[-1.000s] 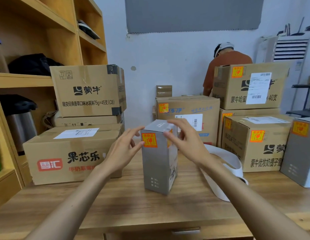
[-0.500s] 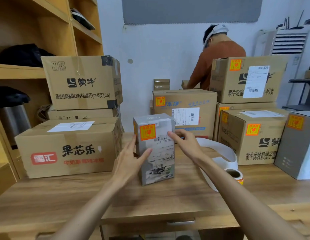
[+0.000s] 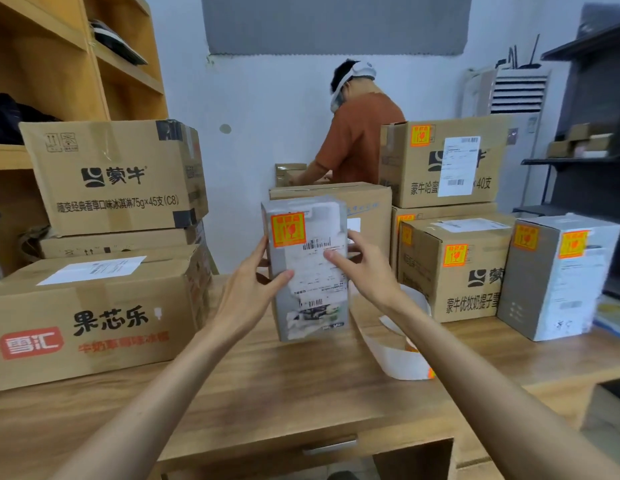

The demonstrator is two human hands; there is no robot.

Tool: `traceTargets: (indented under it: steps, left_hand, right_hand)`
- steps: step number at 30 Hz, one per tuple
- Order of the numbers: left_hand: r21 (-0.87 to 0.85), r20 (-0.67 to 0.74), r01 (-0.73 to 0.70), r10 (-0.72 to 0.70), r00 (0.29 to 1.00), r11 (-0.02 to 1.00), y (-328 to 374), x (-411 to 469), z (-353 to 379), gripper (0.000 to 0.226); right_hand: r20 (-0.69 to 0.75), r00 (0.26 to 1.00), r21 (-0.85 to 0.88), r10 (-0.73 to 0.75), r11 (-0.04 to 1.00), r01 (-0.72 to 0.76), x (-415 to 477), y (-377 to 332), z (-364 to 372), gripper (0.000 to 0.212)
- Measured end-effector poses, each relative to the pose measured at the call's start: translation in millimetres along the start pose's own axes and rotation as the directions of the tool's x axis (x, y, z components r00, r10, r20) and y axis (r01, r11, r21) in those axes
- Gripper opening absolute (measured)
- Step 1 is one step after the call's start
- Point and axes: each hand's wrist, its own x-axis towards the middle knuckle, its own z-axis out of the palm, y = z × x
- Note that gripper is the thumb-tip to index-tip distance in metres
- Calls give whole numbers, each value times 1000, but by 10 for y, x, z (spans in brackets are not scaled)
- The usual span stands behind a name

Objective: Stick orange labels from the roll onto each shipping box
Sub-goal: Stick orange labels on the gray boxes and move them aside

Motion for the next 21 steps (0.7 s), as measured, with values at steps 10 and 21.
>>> traceTargets:
  steps: [10,21]
  left_hand:
    - [-245,136,-124,161,978,962,1092,433,1238,64]
    - [-99,299,-121,146,943,988,1444,349,2560,88]
  right_hand:
    - [-248,969,-147,5,988,-42,-237,-87,-1705,39]
    - [-326,938,-264,119,941,-212,-739,463,-2658,31]
